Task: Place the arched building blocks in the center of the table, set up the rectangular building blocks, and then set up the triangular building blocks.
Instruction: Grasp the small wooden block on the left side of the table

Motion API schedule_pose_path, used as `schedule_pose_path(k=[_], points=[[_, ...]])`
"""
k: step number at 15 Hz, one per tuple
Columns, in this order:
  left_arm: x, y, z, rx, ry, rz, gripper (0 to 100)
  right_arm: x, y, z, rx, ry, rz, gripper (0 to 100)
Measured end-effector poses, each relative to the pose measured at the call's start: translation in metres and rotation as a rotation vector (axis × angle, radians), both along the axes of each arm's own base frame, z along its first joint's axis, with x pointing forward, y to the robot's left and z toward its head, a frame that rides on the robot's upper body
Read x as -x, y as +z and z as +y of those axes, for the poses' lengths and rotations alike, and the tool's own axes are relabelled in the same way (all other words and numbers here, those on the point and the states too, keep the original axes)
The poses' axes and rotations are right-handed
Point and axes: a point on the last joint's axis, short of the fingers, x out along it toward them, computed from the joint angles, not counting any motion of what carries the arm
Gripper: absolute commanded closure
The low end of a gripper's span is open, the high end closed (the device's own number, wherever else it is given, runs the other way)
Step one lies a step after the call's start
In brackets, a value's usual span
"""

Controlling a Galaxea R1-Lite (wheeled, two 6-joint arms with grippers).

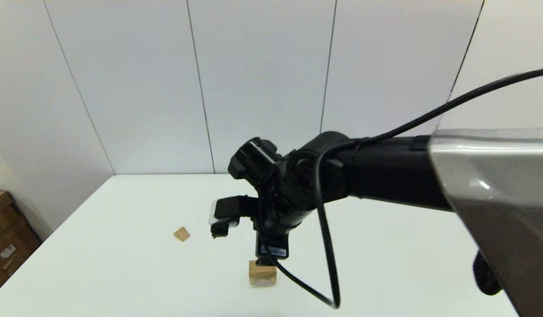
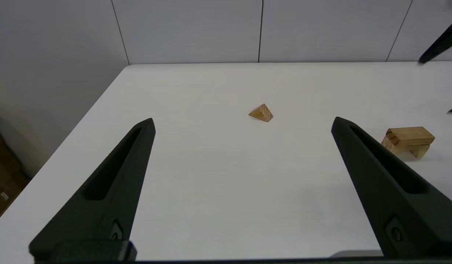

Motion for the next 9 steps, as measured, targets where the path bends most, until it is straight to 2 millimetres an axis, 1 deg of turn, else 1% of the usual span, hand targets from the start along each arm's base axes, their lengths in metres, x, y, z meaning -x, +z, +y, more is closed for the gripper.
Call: schedule_pose_path(k=[2,4,6,9], points=[[0.0,0.0,0.0,0.0,-0.001,0.0,0,0.011,0.03,-0.016,-0.024,-0.057,-0.033,0],[0.0,0.0,0.0,0.0,-0.001,0.0,0,0.024,0.06,-0.038,-0.059,-0.134,-0.06,0],[0.0,0.0,0.0,0.0,0.0,0.0,0,0.039,0.085,-0.068,-0.089,-0.198,-0.083,0],[0.0,0.0,0.0,-0.001,-0.001,0.0,0,0.06,0.109,-0.119,-0.113,-0.276,-0.105,0]])
